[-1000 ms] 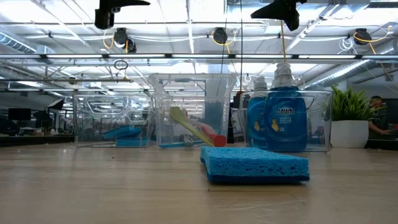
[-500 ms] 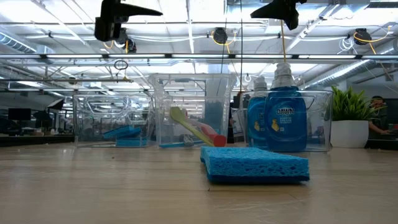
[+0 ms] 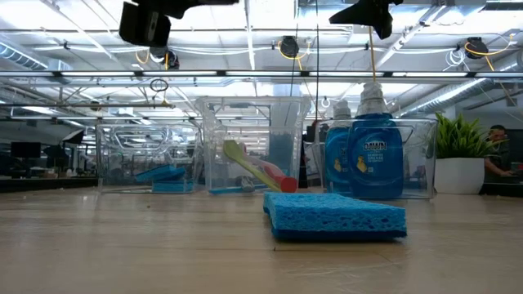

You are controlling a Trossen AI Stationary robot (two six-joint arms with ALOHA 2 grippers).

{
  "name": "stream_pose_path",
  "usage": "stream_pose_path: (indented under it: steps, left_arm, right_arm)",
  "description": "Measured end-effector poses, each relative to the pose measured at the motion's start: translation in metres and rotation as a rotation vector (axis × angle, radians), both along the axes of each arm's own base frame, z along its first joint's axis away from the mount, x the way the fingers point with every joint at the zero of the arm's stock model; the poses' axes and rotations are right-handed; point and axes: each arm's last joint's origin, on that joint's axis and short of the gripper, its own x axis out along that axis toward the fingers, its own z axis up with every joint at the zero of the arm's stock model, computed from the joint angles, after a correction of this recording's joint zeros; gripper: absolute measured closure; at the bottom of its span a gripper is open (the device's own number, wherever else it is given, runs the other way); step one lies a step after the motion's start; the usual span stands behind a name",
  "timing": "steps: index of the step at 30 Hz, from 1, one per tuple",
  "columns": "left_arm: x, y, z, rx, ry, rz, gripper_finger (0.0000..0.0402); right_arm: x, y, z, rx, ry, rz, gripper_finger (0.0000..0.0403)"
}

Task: Pick & Place Kitchen Sink Supplies
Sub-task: Put the light blue sponge into the left transparent bin

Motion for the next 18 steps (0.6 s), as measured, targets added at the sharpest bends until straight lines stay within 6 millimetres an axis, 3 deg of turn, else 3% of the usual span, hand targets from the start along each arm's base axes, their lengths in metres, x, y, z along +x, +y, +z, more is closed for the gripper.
stream_pose_path:
  steps: [5, 13, 18]
  left_arm:
    - [0.012, -0.01, -0.011, -0.07, 0.162, -0.012, 0.019]
    - [0.02, -0.013, -0.021, -0.084, 0.163, -0.029, 0.019]
    - [0.023, -0.004, -0.022, -0.114, 0.185, -0.017, 0.019]
  right_arm:
    - [0.0, 0.0, 0.0, 0.0, 0.0, 0.0, 0.019]
    - [0.0, 0.0, 0.0, -0.028, 0.007, 0.007, 0.019]
    - [0.0, 0.0, 0.0, -0.053, 0.013, 0.014, 0.019]
